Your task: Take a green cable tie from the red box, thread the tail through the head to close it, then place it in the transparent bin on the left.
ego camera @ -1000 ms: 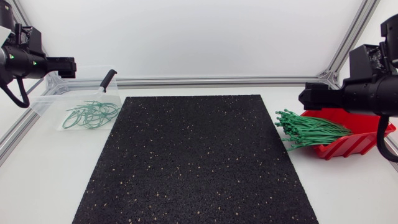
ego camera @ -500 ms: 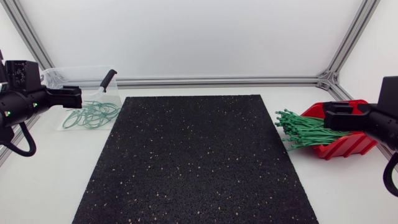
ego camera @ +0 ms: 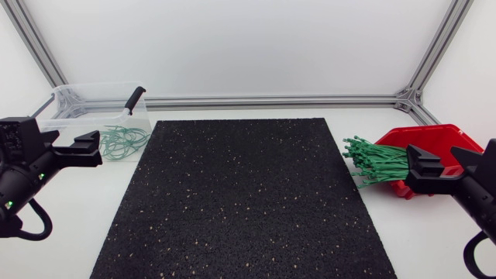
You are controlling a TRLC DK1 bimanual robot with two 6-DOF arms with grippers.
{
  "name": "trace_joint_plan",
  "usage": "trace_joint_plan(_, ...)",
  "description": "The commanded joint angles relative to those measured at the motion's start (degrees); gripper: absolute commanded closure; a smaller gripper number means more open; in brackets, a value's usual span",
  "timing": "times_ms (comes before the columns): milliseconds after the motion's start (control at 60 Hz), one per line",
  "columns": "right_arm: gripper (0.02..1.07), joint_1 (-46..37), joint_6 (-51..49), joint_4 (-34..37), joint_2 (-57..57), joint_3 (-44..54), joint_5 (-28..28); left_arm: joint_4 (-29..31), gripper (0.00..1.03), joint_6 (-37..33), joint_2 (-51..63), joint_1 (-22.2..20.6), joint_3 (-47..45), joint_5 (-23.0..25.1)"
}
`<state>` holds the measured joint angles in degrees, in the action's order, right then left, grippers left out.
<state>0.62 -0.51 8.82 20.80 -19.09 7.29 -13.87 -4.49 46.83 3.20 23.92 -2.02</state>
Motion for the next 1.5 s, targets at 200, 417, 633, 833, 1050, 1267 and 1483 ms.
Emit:
trace_joint_plan(200,0.07,-0.5,-0.3,-3.6,-8.2,8.1,-2.8,-6.3,0.04,1.1,-9.3,-0.3,-9.4,-0.1)
trace_joint_plan(417,0.07,-0.5,0.1,-6.2,-14.4,13.5,-5.0,-11.4,0.04,1.3,-15.5,-0.2,-16.4,-0.1)
trace_joint_plan(633,0.07,-0.6,0.5,-8.8,-20.8,19.1,-7.3,-7.3,0.04,1.9,-23.0,-0.8,-18.8,0.3)
trace_joint_plan(833,0.07,-0.6,0.5,-8.8,-20.8,19.1,-7.3,-2.3,0.04,2.5,-28.6,-1.3,-20.0,0.7)
trace_joint_plan(1050,0.07,-0.6,0.5,-8.8,-20.8,19.1,-7.3,3.2,0.04,3.2,-34.7,-2.0,-21.3,1.1)
trace_joint_plan(1267,0.07,-0.6,0.5,-8.8,-20.8,19.1,-7.3,8.7,0.04,3.9,-41.0,-2.6,-22.7,1.6)
trace_joint_plan(1483,0.07,-0.6,0.5,-8.8,-20.8,19.1,-7.3,13.9,0.04,4.5,-46.8,-3.2,-23.9,2.0)
